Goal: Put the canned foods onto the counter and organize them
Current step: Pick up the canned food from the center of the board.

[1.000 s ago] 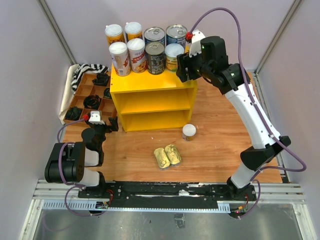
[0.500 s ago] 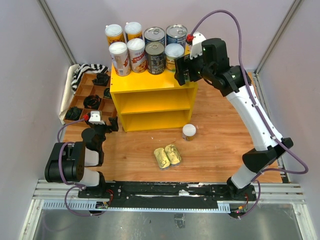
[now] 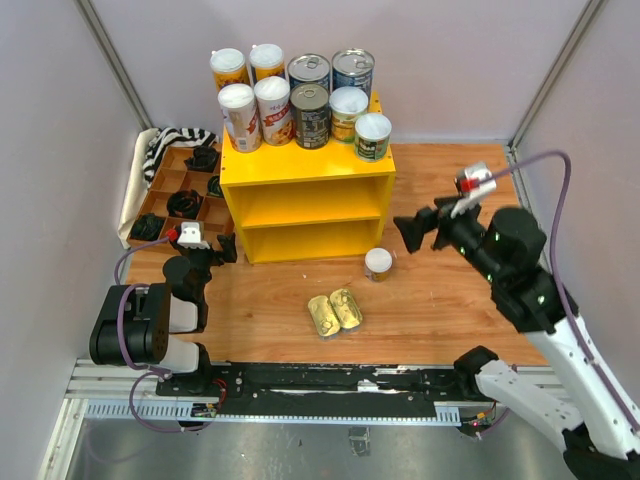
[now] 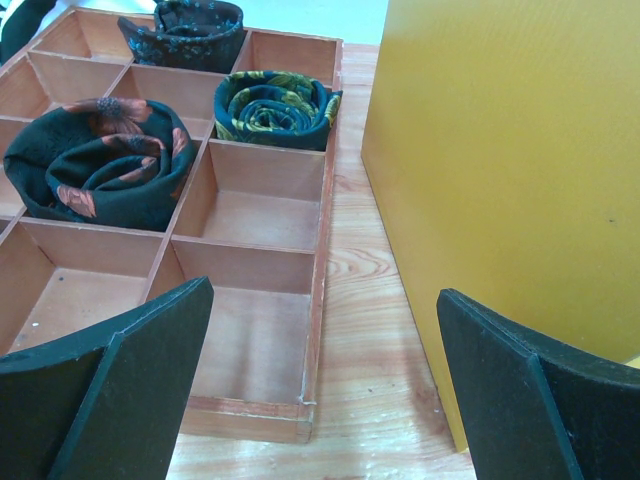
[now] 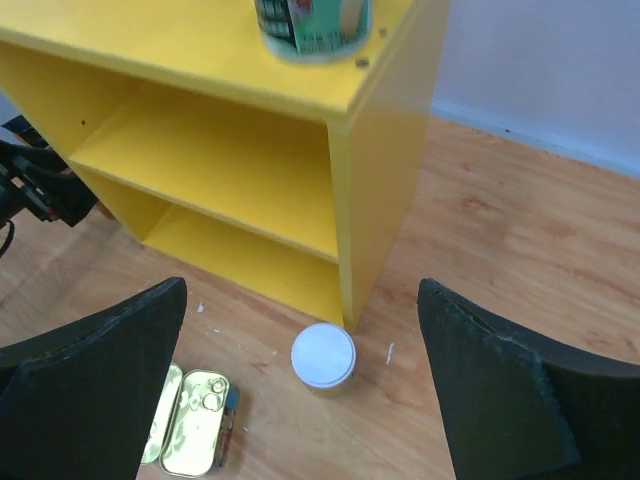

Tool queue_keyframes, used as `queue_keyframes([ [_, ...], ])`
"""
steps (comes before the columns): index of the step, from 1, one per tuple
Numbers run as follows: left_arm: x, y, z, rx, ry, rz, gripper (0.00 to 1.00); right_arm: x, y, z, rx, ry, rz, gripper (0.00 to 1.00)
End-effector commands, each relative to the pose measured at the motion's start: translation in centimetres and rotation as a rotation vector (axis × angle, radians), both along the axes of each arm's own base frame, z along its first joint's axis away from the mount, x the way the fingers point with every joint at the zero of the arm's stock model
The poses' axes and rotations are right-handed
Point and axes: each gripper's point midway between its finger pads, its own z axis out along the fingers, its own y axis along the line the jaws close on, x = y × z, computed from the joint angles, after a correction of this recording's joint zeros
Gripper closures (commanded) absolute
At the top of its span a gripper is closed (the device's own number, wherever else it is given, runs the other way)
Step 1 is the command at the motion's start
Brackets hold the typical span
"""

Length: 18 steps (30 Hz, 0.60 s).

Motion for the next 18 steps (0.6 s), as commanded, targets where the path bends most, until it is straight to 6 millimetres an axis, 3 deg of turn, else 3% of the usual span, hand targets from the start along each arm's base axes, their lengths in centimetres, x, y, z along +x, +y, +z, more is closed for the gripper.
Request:
queue_keyframes([
  [1, 0.4, -0.2, 0.9, 0.013, -0.034, -0.009, 0.0, -1.9, 0.1, -5.7, 0.067, -0.007, 0.0, 0.01],
  [3, 0.4, -0.2, 0.9, 0.013, -0.031, -0.01, 0.0, -2.7, 0.0, -9.8, 0.068, 0.011, -0.032, 0.01],
  [7, 0.4, -0.1, 0.8, 0.014, -0.031, -0.008, 0.0, -2.8, 0.1, -15.3, 0.046, 0.037, -0.092, 0.01],
  [12, 0.3, -0.2, 0.9, 0.015, -0.031, -0.009, 0.0, -1.4, 0.6, -20.2, 0.001, 0.02, -0.117, 0.01],
  [18, 0.3, -0.2, 0.8, 0.015, -0.03, -0.009, 0.0, -0.1, 2.4, -23.3, -0.049, 0.039, -0.076, 0.01],
])
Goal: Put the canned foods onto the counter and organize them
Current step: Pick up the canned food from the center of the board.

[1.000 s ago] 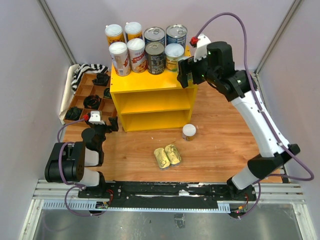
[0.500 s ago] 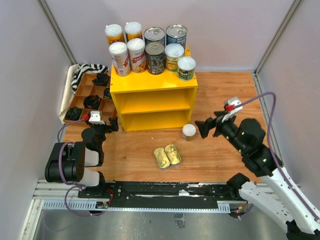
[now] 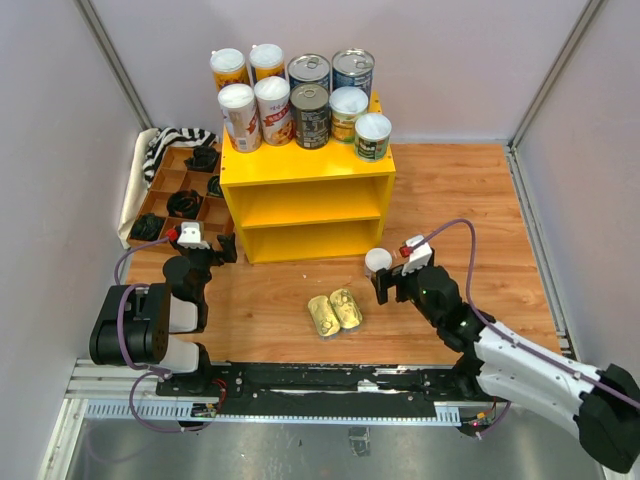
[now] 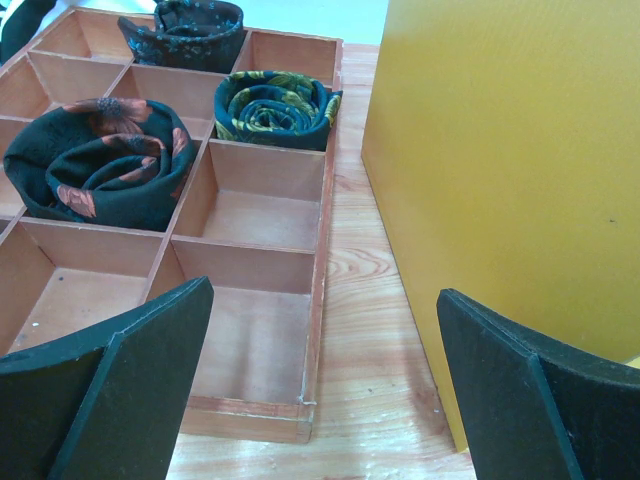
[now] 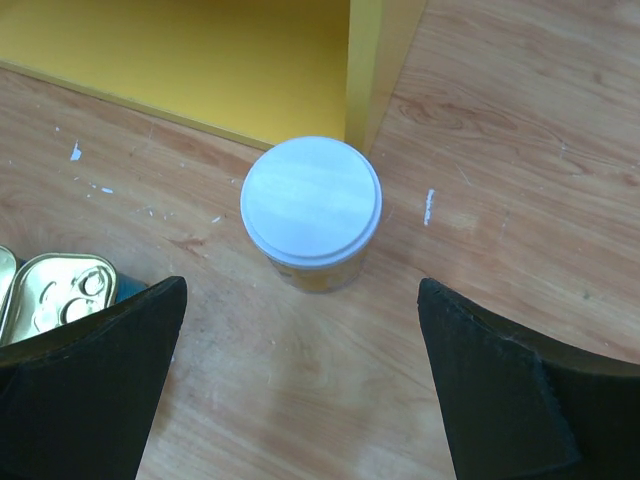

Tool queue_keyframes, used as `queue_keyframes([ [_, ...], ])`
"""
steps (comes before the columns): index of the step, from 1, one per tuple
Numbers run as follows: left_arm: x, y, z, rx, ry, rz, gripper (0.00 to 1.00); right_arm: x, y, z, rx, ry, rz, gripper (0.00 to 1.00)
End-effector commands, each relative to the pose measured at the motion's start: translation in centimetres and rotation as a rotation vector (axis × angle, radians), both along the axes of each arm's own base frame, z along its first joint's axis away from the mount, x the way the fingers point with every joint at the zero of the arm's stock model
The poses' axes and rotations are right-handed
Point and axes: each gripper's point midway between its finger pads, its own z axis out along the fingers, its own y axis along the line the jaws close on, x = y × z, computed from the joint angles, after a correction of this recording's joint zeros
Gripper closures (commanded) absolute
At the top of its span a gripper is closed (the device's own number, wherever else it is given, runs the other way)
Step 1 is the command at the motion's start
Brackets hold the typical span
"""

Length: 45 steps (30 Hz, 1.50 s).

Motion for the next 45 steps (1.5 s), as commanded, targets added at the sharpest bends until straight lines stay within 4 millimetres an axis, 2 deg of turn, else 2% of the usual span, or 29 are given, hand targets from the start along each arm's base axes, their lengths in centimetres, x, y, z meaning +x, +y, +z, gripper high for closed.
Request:
queue_keyframes([
  [1, 0.3, -0.2, 0.8, 0.014, -0.03, -0.009, 0.0, 2.2, 2.2, 2.4, 0.06, -0.121, 0.022, 0.02],
  [6, 0.3, -0.2, 0.9, 0.015, -0.031, -0.009, 0.0, 3.9, 3.3, 0.7, 0.065, -0.057, 0.049, 0.07],
  [14, 0.4, -0.2, 0.9, 0.013, -0.033, -0.01, 0.0, 5.3, 3.9, -1.9, 0.056, -0.011, 0.05, 0.15],
  [16, 0.4, -0.2, 0.9, 0.014, -0.034, -0.01, 0.0, 5.5, 4.2, -2.3, 0.061, -0.001, 0.056, 0.2],
  [24, 0.4, -0.2, 0.9, 0.014, -0.033, -0.008, 0.0, 5.6, 4.2, -2.9, 0.05, 0.016, 0.053, 0.52],
  [28, 0.4, -0.2, 0.9, 0.012, -0.034, -0.009, 0.0, 5.1, 4.8, -2.2, 0.044, 0.015, 0.097, 0.62],
  [33, 0.4, -0.1, 0.9, 0.014, -0.033, -0.007, 0.0, 3.9, 5.1, 0.8, 0.003, -0.017, 0.136, 0.68],
  [41, 0.4, -0.2, 1.0, 0.014, -0.035, -0.009, 0.0, 1.4, 5.5, 9.4, 0.074, -0.117, 0.182, 0.73],
  [43, 0.4, -0.2, 0.9, 0.014, -0.034, -0.01, 0.0, 0.5, 6.3, 11.6, 0.077, -0.143, 0.219, 0.75],
  [45, 0.4, -0.2, 0.9, 0.014, -0.034, -0.009, 0.0, -0.3, 7.7, 14.7, 0.08, -0.177, 0.269, 0.77],
])
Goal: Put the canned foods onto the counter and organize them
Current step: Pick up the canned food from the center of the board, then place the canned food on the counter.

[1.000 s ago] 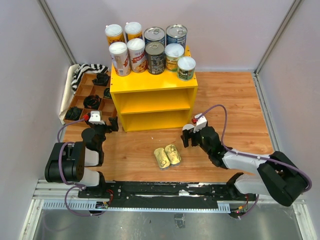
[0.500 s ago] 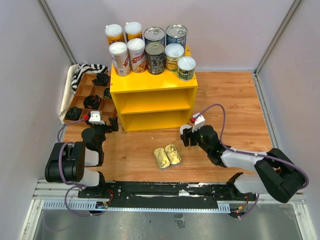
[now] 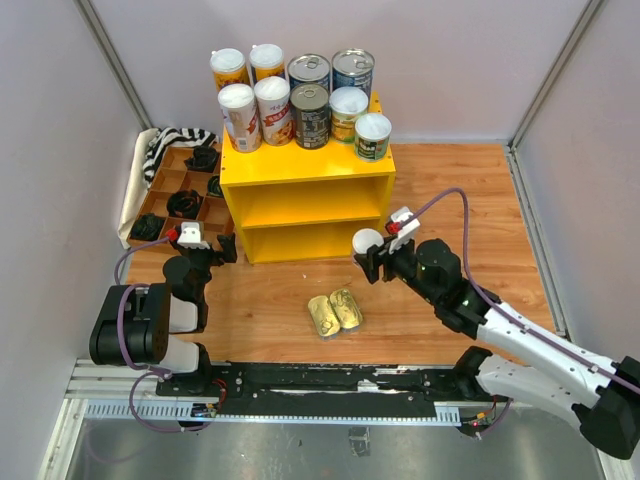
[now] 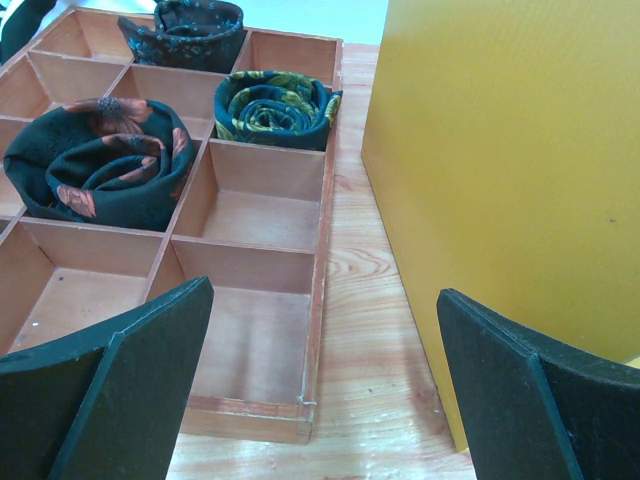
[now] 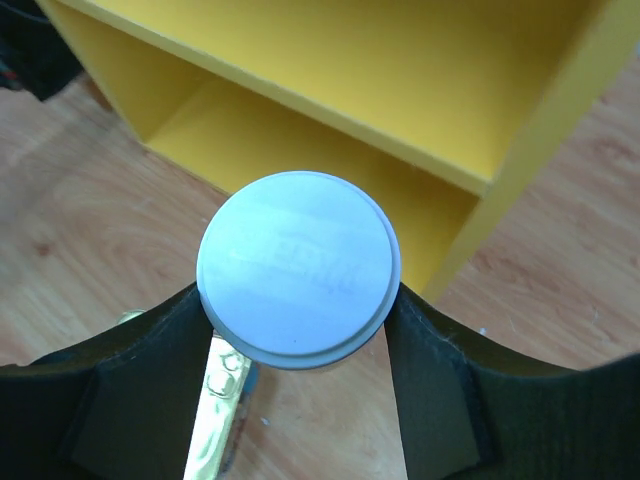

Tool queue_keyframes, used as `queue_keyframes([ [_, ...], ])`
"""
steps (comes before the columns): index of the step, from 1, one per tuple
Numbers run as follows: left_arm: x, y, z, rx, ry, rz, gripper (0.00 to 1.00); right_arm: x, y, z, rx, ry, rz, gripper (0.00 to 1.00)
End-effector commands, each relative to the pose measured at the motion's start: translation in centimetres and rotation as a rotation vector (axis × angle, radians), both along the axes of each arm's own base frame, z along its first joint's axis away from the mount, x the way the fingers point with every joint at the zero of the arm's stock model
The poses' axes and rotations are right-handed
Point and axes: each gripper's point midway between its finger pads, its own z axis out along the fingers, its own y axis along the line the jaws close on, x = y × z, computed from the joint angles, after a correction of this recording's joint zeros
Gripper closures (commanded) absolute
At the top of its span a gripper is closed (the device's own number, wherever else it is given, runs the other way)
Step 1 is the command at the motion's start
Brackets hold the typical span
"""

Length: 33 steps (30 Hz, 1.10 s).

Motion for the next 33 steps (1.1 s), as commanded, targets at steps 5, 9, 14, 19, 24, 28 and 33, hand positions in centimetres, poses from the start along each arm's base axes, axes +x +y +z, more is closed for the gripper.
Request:
queue_keyframes([
  [5, 0.4, -0.2, 0.9, 0.014, -0.031, -0.01, 0.0, -3.5, 5.4, 12.6, 0.0, -0.149, 0.195, 0.8],
  [9, 0.3, -0.2, 0.9, 0.013, -0.032, -0.008, 0.0, -3.9, 7.2, 17.4, 0.026, -0.162, 0.255, 0.82],
  [14, 0.3, -0.2, 0.9, 0.015, -0.031, -0.01, 0.0, -2.7, 8.7, 21.8, -0.004, -0.179, 0.249, 0.82],
  [19, 0.3, -0.2, 0.9, 0.014, -0.032, -0.01, 0.0, -0.5, 10.1, 24.9, -0.05, -0.193, 0.203, 0.8],
  [24, 0.3, -0.2, 0.9, 0.015, -0.031, -0.009, 0.0, 2.6, 10.8, 27.0, -0.089, -0.186, 0.138, 0.79],
  [28, 0.3, -0.2, 0.8, 0.014, -0.03, -0.01, 0.0, 4.4, 10.4, 27.4, -0.075, -0.183, 0.098, 0.81],
  [33, 0.3, -0.2, 0.9, 0.014, -0.031, -0.01, 0.0, 6.7, 9.9, 27.3, -0.06, -0.169, 0.064, 0.82],
])
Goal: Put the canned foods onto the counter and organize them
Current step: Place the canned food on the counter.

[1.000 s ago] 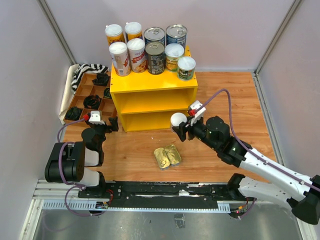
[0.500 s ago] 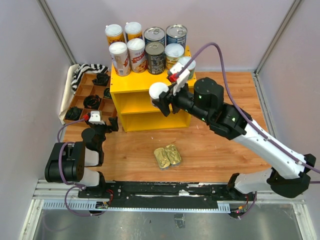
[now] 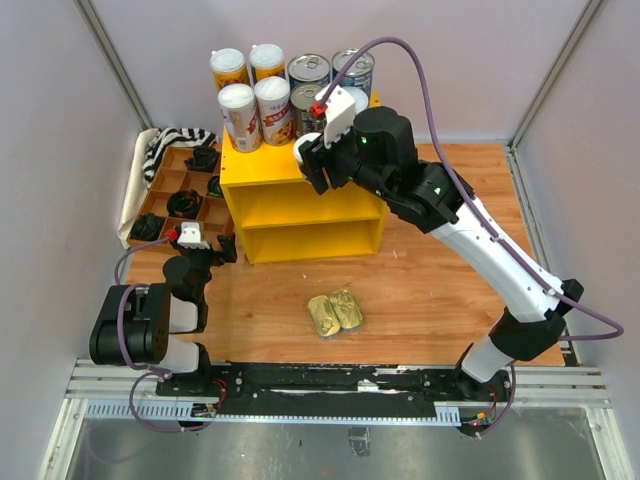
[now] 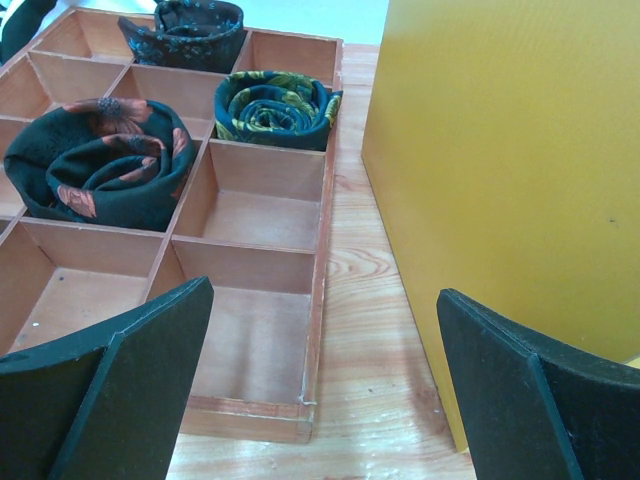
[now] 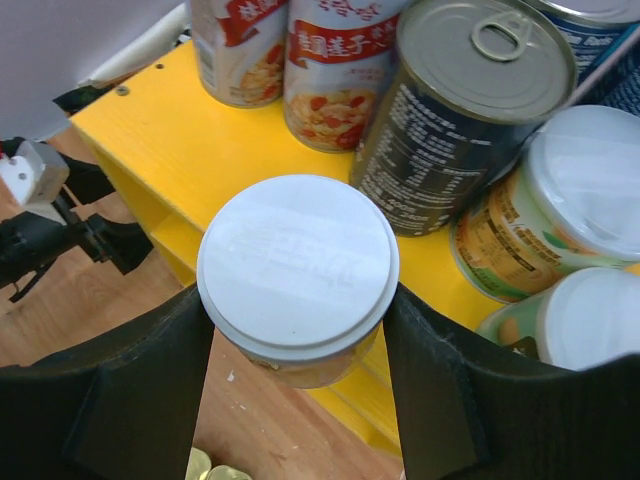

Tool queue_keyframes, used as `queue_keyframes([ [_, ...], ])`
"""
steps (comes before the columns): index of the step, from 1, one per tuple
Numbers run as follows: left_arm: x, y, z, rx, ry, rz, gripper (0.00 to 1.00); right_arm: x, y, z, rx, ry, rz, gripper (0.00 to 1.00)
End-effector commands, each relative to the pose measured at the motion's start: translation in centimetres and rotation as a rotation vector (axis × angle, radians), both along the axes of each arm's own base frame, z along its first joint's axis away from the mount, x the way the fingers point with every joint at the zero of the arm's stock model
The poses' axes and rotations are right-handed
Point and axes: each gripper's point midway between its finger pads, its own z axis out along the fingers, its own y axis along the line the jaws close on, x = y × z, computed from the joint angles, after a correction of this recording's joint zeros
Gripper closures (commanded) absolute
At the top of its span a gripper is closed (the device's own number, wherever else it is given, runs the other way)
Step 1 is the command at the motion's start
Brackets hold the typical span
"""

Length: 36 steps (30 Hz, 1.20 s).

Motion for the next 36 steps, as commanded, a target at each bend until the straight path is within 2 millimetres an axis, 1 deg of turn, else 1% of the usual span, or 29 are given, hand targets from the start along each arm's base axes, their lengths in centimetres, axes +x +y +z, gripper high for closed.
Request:
queue_keyframes([
  [1, 0.3, -0.2, 0.9, 0.014, -0.031, -0.01, 0.0, 2.1, -1.6, 3.5, 0.087, -0.055, -0.054, 0.83],
  [3, 0.3, -0.2, 0.9, 0.015, -0.031, -0.01, 0.0, 3.0, -1.9, 3.1, 0.096, -0.046, -0.065, 0.82],
  [7, 0.3, -0.2, 0.9, 0.015, -0.031, -0.008, 0.0, 4.2, -2.1, 2.4, 0.104, -0.03, -0.07, 0.82],
  [9, 0.3, -0.2, 0.9, 0.014, -0.031, -0.009, 0.0, 4.4, -1.9, 2.1, 0.101, -0.024, -0.066, 0.77],
  [11, 0.3, -0.2, 0.9, 0.015, -0.031, -0.009, 0.0, 4.5, -1.7, 1.9, 0.098, -0.021, -0.062, 0.65],
  [14, 0.3, -0.2, 0.9, 0.014, -0.031, -0.009, 0.0, 4.6, -1.5, 2.0, 0.1, -0.025, -0.059, 0.39],
  [18, 0.3, -0.2, 0.9, 0.014, -0.031, -0.009, 0.0, 4.3, -1.4, 3.0, 0.113, -0.055, -0.033, 0.09],
  [20, 0.3, -0.2, 0.8, 0.015, -0.03, -0.009, 0.0, 4.3, -1.5, 3.8, 0.121, -0.079, -0.031, 0.0],
  [24, 0.3, -0.2, 0.8, 0.015, -0.031, -0.009, 0.0, 4.3, -1.8, 4.8, 0.112, -0.118, -0.028, 0.01],
  [27, 0.4, -0.2, 0.9, 0.014, -0.032, -0.009, 0.0, 3.8, -0.8, 4.7, 0.091, -0.13, 0.025, 0.18],
  [30, 0.3, -0.1, 0.9, 0.014, -0.031, -0.008, 0.0, 3.1, 0.8, 3.8, 0.023, -0.149, 0.058, 0.34],
  [32, 0.3, -0.2, 0.9, 0.014, -0.031, -0.008, 0.0, 3.0, 1.3, 3.2, -0.005, -0.15, 0.066, 0.41],
  [36, 0.3, -0.2, 0.9, 0.015, -0.031, -0.009, 0.0, 3.1, 1.6, 2.4, -0.029, -0.135, 0.07, 0.5],
])
